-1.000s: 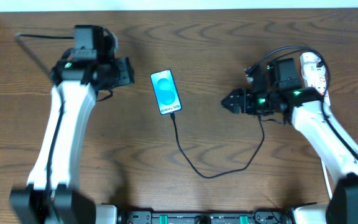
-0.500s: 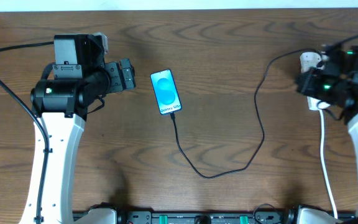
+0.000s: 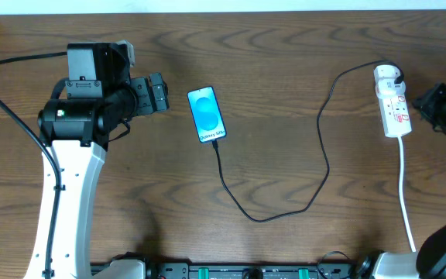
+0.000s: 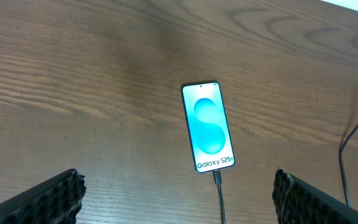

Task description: Plug charger to phone and switch on socket

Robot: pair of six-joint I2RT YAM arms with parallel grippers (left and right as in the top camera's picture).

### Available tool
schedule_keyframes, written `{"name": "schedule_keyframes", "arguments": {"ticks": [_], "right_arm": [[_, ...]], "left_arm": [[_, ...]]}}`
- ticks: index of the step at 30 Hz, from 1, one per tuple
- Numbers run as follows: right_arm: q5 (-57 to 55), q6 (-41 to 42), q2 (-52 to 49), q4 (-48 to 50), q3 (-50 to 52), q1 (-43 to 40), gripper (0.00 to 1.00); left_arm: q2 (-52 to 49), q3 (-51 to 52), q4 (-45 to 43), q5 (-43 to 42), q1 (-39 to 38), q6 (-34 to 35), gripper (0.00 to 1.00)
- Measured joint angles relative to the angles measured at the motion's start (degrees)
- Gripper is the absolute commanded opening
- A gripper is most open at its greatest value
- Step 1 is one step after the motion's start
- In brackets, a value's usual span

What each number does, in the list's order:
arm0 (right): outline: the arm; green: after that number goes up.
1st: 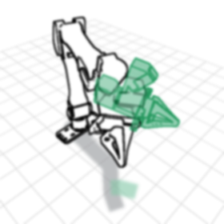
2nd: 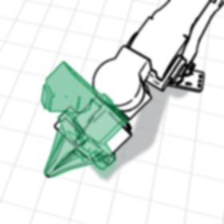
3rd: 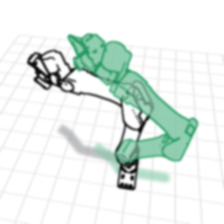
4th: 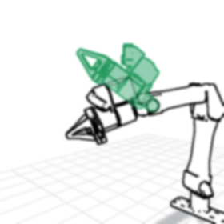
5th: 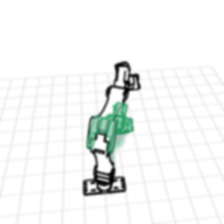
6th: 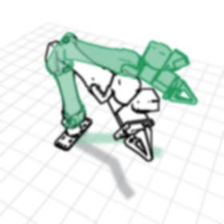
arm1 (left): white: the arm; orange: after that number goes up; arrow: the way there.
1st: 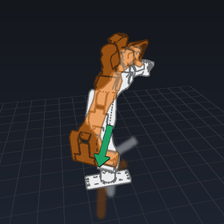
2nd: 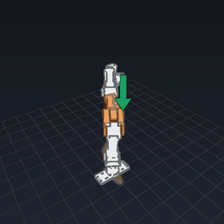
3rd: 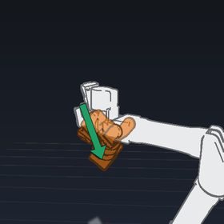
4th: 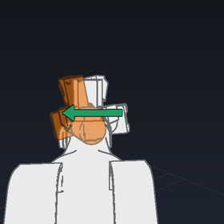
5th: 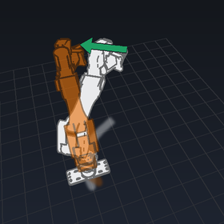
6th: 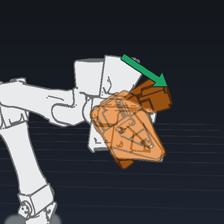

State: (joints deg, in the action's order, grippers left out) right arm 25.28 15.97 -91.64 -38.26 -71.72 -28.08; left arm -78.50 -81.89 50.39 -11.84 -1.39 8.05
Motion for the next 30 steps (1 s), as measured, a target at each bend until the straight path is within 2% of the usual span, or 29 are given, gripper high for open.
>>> {"name": "schedule_keyframes", "arguments": {"ticks": [13, 30], "right_arm": [[0.57, 0.55, -20.72, -13.05, -25.35, -1.4, 0.01], [0.98, -3.48, -33.57, -10.99, -26.1, -1.81, 0.01]], "left_arm": [[0.0, 0.0, 0.02, 0.0, 0.0, 0.0, 0.98], [0.0, 0.0, 0.02, 0.02, 0.0, 0.0, 0.98]]}}
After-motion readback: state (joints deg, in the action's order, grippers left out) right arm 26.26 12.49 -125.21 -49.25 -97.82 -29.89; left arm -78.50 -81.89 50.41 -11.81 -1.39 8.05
